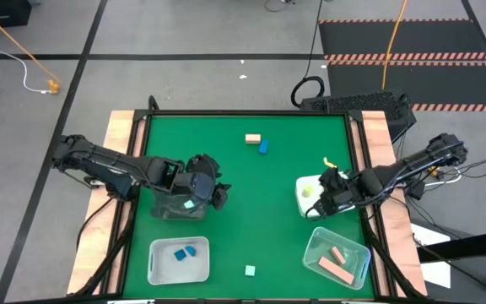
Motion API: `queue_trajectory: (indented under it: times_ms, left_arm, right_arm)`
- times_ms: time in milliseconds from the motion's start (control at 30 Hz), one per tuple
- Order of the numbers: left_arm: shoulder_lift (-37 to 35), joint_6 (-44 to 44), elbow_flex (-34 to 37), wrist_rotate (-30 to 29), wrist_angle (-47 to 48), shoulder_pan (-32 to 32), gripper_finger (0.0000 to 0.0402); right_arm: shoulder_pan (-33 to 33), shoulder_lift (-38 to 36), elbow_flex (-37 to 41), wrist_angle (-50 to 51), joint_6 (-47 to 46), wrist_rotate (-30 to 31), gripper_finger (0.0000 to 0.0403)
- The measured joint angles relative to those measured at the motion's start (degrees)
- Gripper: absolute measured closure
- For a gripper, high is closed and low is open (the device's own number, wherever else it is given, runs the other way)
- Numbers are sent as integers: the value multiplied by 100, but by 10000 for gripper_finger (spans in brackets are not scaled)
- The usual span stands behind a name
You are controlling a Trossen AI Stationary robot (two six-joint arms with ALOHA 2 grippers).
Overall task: Sort & place blocks by color
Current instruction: Put the green block into the white bin
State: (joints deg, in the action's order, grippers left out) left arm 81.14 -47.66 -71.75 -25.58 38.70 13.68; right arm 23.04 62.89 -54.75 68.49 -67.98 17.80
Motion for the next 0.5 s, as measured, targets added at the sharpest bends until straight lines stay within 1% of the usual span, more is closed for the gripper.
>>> queue_trajectory:
  times_ms: [67, 200, 367, 433, 500]
  left_arm:
    - [0, 0, 0, -2, -2, -118, 151]
    - [0, -2, 0, -4, -10, -342, 151]
    - [0, -4, 0, -8, -317, -574, 151]
    - [0, 18, 0, -9, -518, -661, 151]
    - [0, 149, 0, -10, -740, -743, 151]
  right_arm:
    - [-3, -2, 65, 196, -74, 0, 286]
    - [-3, -2, 247, 232, 10, -39, 286]
    - [-5, 0, 674, 243, 6, -453, 286]
    - [-6, 0, 885, 185, 0, -660, 274]
    - [-6, 1, 1089, 66, -88, -796, 248]
